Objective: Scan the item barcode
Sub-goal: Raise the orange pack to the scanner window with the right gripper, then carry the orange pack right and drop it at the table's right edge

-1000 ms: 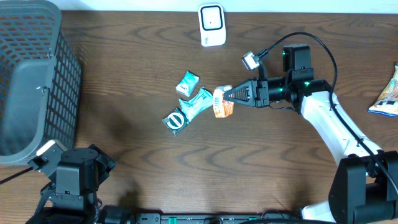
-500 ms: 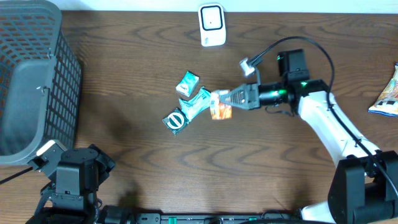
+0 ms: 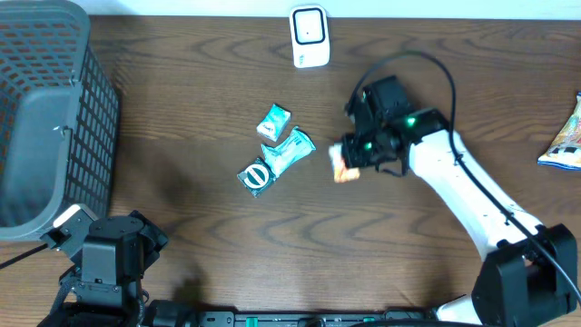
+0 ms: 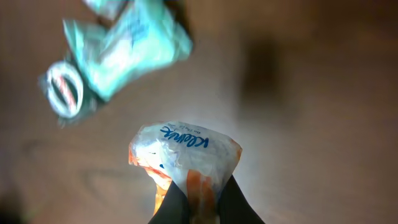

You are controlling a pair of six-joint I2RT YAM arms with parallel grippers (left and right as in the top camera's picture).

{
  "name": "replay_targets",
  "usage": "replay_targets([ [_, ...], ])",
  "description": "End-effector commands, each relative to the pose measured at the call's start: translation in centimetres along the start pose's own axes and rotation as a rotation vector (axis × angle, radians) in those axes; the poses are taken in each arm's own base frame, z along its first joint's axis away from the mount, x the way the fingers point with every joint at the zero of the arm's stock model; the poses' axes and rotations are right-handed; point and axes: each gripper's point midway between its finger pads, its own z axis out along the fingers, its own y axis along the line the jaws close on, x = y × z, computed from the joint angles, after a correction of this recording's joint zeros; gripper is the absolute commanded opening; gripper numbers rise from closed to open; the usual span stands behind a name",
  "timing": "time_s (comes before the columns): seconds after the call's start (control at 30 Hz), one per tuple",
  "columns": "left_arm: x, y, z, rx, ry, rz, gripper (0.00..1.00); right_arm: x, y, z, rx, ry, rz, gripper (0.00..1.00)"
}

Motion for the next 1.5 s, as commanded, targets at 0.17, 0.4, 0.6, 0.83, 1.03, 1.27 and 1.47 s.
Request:
replay_targets([
  [0.17, -0.2, 0.4, 0.0, -0.017, -0.012, -0.018, 0.98, -8.0, -0.6, -4.5, 0.159, -0.17, -0.08, 0.01],
  [0.4, -0.2, 0.4, 0.0, -0.017, -0.012, -0.017, 0.98, -16.9, -2.3, -3.8, 0.348, -0.239, -0.172, 0.01],
  [0.6, -0.2, 0.4, 0.0, -0.017, -0.012, -0.018, 0.98, -26.1, -3.2, -1.2, 0.554, -0.447, -0.443, 0.01],
  [0.83, -0.2, 0.4, 0.0, -0.017, -0.012, -0.018, 0.98, -30.3, -1.1, 2.8, 0.7, -0.544, -0.769, 0.01],
  [1.03, -0.2, 0.4, 0.0, -0.017, -0.012, -0.018, 0.98, -31.1, -1.2, 7.4, 0.83, -0.521, -0.943, 0.01],
  [1.27, -0.2, 0.4, 0.0, -0.017, -0.012, -0.017, 0.98, -31.5, -0.7, 7.8, 0.901, -0.559, -0.928, 0.01],
  [1.47, -0.2, 0.4, 0.0, -0.017, -0.012, -0.018, 0.98, -31.9, 0.0, 5.7, 0.944, -0.569, -0.943, 0.01],
])
